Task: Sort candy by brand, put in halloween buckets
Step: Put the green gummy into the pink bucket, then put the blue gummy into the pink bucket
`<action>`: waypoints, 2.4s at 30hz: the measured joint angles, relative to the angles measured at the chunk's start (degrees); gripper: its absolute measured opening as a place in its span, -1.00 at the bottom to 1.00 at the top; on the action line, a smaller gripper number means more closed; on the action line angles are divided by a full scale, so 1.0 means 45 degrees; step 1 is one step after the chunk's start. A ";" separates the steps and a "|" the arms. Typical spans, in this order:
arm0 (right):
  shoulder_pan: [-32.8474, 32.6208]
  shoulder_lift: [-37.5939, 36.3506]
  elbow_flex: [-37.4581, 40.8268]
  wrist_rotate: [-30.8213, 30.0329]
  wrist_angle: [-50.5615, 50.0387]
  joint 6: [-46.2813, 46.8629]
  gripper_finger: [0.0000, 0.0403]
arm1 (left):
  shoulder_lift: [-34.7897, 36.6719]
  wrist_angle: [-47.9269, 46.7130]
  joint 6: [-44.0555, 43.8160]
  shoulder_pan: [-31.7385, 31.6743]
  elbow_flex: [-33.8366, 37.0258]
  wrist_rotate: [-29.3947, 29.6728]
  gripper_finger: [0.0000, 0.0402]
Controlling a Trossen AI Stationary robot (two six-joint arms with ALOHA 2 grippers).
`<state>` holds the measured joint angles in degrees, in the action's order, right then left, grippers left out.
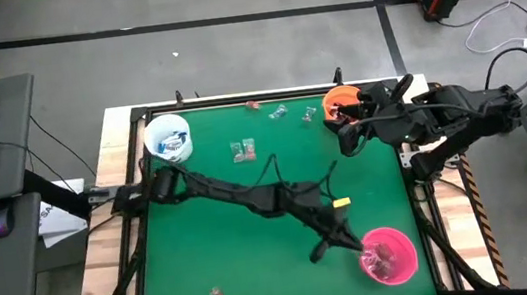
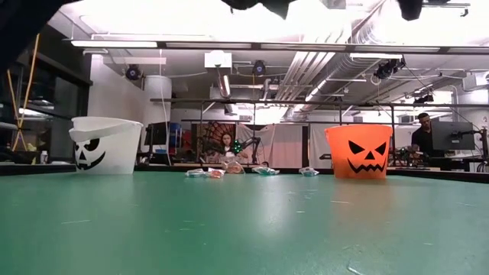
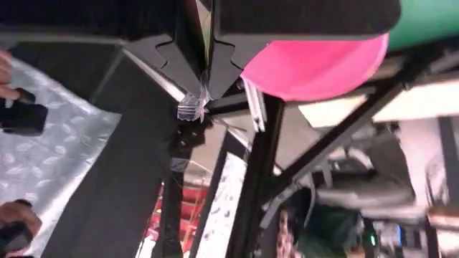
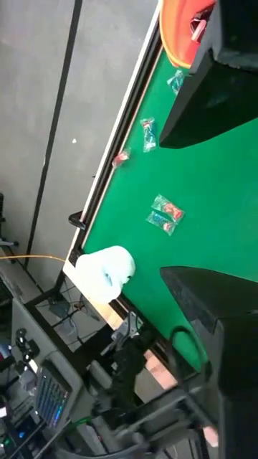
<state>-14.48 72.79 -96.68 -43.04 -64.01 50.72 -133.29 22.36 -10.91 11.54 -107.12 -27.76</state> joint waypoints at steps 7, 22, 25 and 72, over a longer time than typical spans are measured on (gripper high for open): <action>0.0000 -0.0005 0.0000 -0.0560 -0.0004 -0.0042 0.37 | -0.1376 0.1339 0.0289 0.0044 -0.0736 0.1890 -0.99; 0.0000 -0.0005 0.0005 -0.0963 -0.0185 -0.0710 0.37 | -0.1756 0.1336 -0.0505 -0.0223 -0.0950 0.1954 -0.24; 0.0123 0.0000 0.0005 -0.0955 -0.0255 -0.0615 0.37 | -0.1191 -0.0580 -0.0760 -0.0761 -0.0950 0.1107 -0.15; 1.0302 1.0967 0.0010 0.9745 0.5341 0.2506 0.37 | 1.7639 -0.2643 -0.0515 -0.4409 1.7021 0.6674 -0.15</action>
<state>31.88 122.15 -96.64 0.81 -39.97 61.99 -53.92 10.47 -13.22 -8.29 -30.52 2.27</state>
